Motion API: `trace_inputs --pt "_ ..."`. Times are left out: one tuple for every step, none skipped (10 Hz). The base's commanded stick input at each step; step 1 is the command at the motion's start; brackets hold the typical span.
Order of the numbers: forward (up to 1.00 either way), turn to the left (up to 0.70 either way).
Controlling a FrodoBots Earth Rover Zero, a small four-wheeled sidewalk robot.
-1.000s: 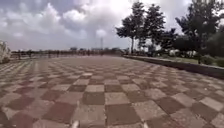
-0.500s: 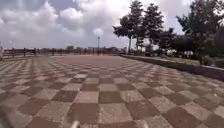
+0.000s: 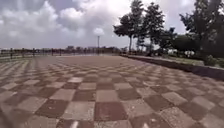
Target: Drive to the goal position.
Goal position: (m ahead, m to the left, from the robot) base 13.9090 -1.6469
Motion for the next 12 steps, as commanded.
trace_inputs --pt "0.70 0.00" --pt "0.70 0.00" --pt "0.70 0.00" --pt "0.70 0.00" --pt "0.70 0.00" --pt "0.70 0.00" --pt "0.70 0.00" --pt "0.70 0.00" --pt "0.70 0.00" --pt "0.70 0.00" --pt "0.70 0.00" --pt "0.70 0.00"
